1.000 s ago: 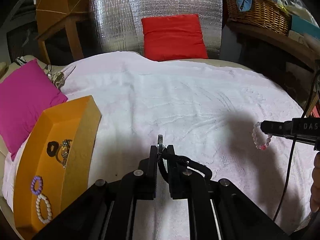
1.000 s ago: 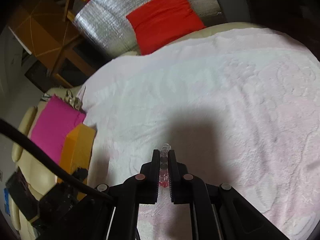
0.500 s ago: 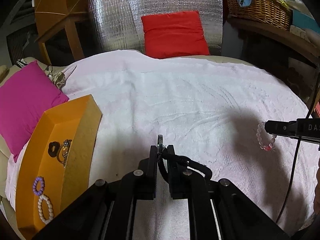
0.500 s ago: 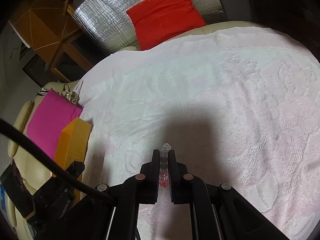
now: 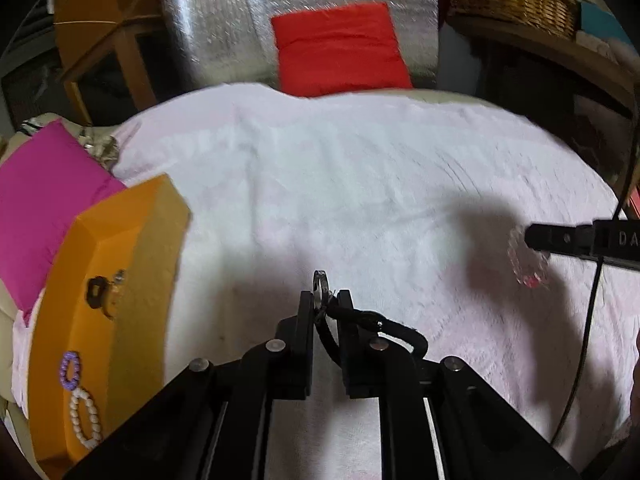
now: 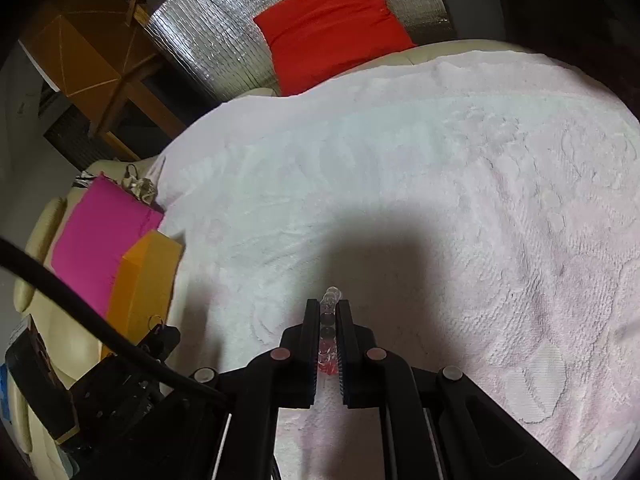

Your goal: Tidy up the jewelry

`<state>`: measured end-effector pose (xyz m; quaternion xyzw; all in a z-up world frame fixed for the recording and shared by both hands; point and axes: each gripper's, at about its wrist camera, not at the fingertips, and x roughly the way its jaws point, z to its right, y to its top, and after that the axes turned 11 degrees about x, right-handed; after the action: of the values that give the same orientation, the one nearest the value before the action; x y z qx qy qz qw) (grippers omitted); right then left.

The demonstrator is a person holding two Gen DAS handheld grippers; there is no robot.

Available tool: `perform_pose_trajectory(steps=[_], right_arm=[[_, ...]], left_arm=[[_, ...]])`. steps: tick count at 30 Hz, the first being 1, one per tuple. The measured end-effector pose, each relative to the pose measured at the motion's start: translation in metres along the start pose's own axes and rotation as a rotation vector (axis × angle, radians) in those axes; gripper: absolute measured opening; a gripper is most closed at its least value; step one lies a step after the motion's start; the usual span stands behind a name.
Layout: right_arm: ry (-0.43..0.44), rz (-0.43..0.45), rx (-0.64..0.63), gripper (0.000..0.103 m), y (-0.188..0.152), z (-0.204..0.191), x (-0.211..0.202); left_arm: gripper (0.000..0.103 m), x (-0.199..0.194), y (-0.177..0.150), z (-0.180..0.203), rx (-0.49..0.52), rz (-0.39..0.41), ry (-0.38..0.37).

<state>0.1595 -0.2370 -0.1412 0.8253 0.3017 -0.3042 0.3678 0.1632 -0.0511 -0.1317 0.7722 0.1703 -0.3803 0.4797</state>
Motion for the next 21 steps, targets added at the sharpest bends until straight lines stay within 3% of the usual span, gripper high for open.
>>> perform_pose_trajectory(steps=[2,9,11,13,21], right_arm=[[-0.016,-0.011,0.002,0.009,0.000,0.003,0.005],[-0.087,-0.053,0.042,0.013,0.005,0.022,0.014],[-0.088,-0.070,0.076,0.033,0.010,0.032,0.013],[-0.086,-0.072,0.120,0.041,0.014,0.042,0.009],[-0.116,-0.078,0.159,0.041,0.019,0.059,0.001]], left_arm=[[0.016,0.009,-0.002,0.004,0.012,-0.031,-0.029],[0.051,0.017,-0.005,-0.001,-0.009,-0.060,-0.071],[0.055,0.015,-0.005,-0.005,-0.016,-0.049,-0.078],[0.058,0.014,-0.006,-0.008,-0.018,-0.047,-0.087],[0.060,0.017,-0.015,-0.012,-0.005,-0.073,-0.117]])
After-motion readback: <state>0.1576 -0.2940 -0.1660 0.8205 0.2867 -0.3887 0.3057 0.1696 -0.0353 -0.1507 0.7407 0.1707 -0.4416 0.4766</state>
